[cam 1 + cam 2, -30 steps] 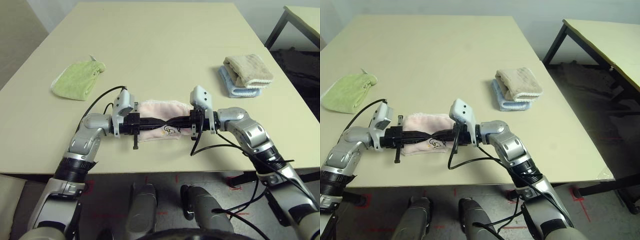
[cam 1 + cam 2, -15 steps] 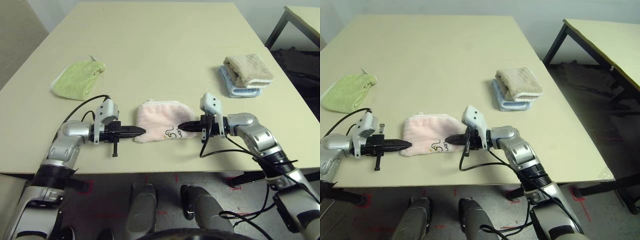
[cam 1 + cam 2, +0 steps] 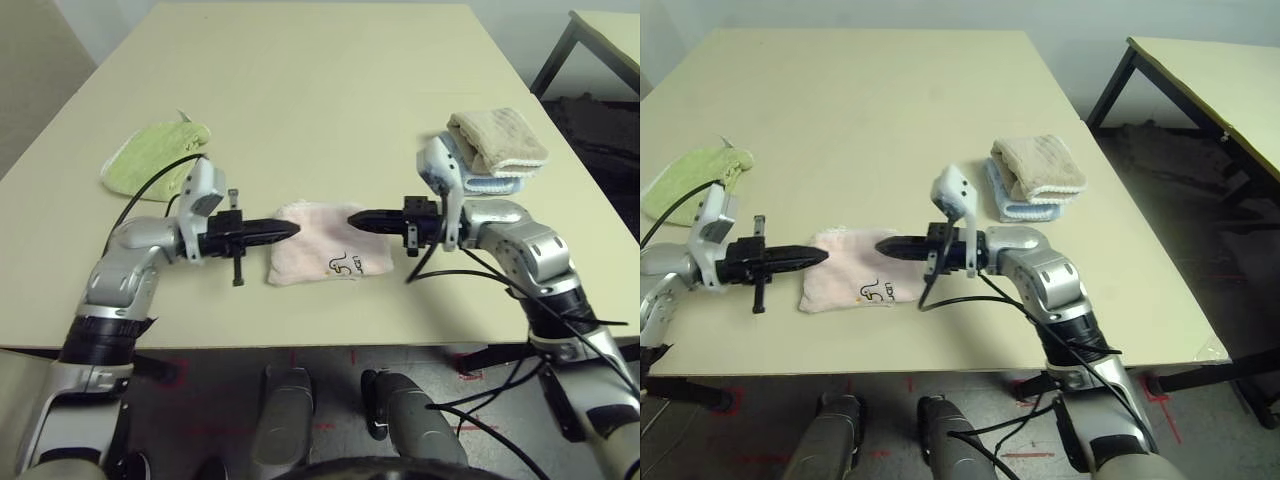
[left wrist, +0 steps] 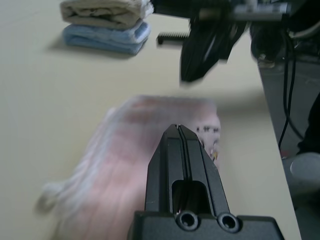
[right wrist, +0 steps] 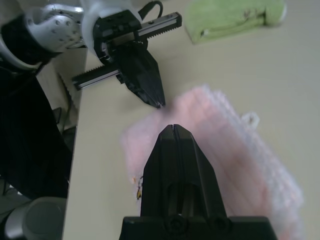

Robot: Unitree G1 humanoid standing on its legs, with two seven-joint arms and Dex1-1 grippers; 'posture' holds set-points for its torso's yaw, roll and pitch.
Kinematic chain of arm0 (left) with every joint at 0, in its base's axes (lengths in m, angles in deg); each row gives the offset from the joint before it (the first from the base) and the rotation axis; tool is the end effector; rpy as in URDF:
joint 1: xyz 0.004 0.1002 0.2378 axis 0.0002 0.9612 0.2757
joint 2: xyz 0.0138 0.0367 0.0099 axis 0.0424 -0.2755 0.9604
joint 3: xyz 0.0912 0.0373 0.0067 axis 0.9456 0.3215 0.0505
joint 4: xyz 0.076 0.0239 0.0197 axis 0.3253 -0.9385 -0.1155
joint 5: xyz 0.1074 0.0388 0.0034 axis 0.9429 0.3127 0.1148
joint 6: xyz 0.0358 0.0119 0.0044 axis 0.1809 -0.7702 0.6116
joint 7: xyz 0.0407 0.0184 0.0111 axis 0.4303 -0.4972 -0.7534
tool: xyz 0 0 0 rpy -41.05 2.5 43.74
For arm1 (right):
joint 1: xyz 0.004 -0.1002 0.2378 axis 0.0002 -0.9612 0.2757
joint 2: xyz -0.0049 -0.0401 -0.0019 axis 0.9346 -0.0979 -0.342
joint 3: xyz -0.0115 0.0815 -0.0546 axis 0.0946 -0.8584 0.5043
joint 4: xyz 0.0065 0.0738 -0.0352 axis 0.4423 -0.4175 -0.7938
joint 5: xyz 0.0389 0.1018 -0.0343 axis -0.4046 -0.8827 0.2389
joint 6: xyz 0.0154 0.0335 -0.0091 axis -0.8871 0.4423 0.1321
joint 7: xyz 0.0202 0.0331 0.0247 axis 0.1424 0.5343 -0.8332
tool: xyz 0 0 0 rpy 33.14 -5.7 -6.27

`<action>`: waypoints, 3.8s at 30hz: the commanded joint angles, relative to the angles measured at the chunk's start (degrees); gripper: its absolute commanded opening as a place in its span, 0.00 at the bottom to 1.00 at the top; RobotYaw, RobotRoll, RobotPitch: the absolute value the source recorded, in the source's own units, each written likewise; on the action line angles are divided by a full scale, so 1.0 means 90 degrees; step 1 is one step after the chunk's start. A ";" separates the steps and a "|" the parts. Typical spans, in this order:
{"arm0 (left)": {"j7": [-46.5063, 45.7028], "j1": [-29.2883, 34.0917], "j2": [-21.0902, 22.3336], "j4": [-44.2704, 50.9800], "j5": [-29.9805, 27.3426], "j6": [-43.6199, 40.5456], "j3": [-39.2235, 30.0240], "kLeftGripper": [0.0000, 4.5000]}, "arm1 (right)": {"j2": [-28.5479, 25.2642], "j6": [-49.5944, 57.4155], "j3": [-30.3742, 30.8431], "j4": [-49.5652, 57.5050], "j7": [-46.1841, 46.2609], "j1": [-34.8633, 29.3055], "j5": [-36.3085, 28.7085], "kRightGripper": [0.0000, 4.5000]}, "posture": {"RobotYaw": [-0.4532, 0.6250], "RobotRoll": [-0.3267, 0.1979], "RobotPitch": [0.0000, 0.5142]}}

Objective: Fold the towel and set it aside.

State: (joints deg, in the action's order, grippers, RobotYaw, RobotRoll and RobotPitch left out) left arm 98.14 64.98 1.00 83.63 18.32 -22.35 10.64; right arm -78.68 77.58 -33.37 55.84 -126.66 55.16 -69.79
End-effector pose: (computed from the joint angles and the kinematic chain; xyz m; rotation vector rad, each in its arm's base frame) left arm 0.2794 0.2340 0.1595 0.2200 0.0145 -1.3198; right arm 0.2992 -0.1274 0.1634 -0.0789 0.1280 1.4124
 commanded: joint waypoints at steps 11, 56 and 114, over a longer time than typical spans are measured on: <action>0.0005 0.0056 -0.0258 -0.1097 0.0740 0.0733 0.0450 0.01 | 0.0283 -0.0842 0.0512 -0.1233 0.0077 -0.0182 0.0844 0.00 | 0.47 0.62 0.31; -0.0970 -0.0466 -0.0943 -0.1591 0.1208 0.0913 0.0417 0.01 | 0.0899 -0.1341 -0.0063 -0.2384 0.0763 0.0398 0.1171 0.00 | 0.46 0.62 0.32; 0.2038 0.0250 0.1508 -0.2449 -0.0340 0.2303 -0.1867 0.99 | -0.2221 0.1138 -0.1148 -0.2190 -0.1484 -0.0272 0.0083 1.00 | 0.48 0.62 0.30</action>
State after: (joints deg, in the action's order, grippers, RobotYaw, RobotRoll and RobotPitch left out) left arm 115.81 67.48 13.95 62.24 15.41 -2.00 -5.65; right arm -98.17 85.76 -43.31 36.31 -140.17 52.33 -68.44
